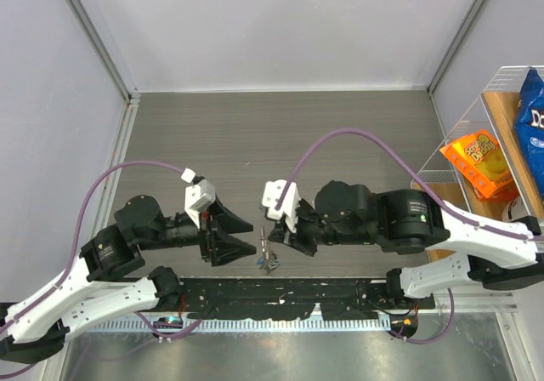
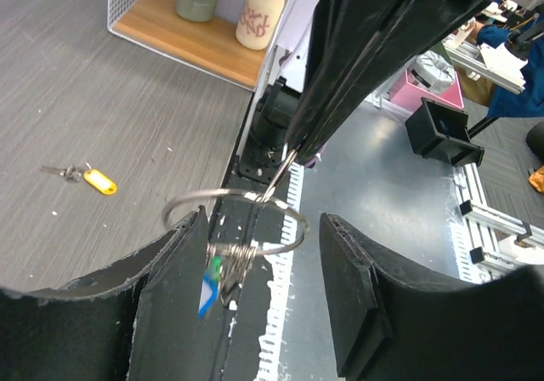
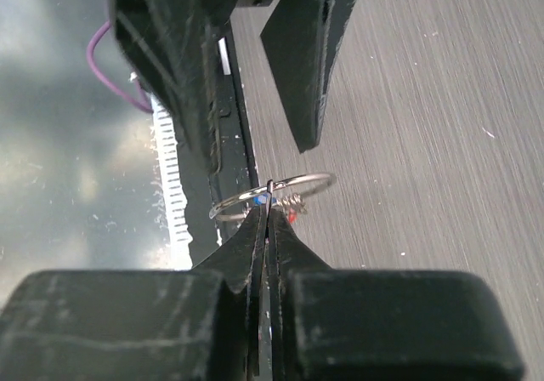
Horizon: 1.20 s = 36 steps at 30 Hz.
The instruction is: Put the keys on the keyring
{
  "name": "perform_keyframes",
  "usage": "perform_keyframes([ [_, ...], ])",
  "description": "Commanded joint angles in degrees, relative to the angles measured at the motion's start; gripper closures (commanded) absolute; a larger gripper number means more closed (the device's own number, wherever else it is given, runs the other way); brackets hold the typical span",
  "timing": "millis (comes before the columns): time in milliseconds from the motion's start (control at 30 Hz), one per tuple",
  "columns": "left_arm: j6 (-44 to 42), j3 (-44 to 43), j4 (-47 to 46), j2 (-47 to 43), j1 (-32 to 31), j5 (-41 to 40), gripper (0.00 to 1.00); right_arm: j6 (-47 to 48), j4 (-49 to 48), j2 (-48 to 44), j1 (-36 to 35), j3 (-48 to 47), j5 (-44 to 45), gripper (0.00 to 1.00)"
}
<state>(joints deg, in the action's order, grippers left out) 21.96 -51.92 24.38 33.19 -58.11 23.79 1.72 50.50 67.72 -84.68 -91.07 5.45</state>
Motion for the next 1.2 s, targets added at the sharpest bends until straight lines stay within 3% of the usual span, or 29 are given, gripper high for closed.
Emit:
perform_keyframes([
  [0,-2.0,-0.37,-7.76,-0.06,0.01,1.52,0.39,-6.98,2.58,3.73,0.13,-7.79,5.62,0.94],
  [467,-10.44,-0.38,-5.83,0.3,0.01,-3.4,0.29,-13.23,5.66,10.14,4.0,-15.89,5.27,0.94],
  [867,-15.71,4.19,-14.09,1.53,0.01,-5.24,0.22,-14.64,6.45,11.99,5.14,-18.18,1.41,0.94],
  [1033,-15.98,5.43,-18.14,2.67,0.1,-5.51,0.23,-14.99,6.54,12.17,5.58,-18.36,0.35,0.94],
  [1167,-16.68,5.6,-18.32,3.9,0.1,-5.77,0.31,-15.42,6.1,12.25,5.76,-18.8,-0.27,0.94],
])
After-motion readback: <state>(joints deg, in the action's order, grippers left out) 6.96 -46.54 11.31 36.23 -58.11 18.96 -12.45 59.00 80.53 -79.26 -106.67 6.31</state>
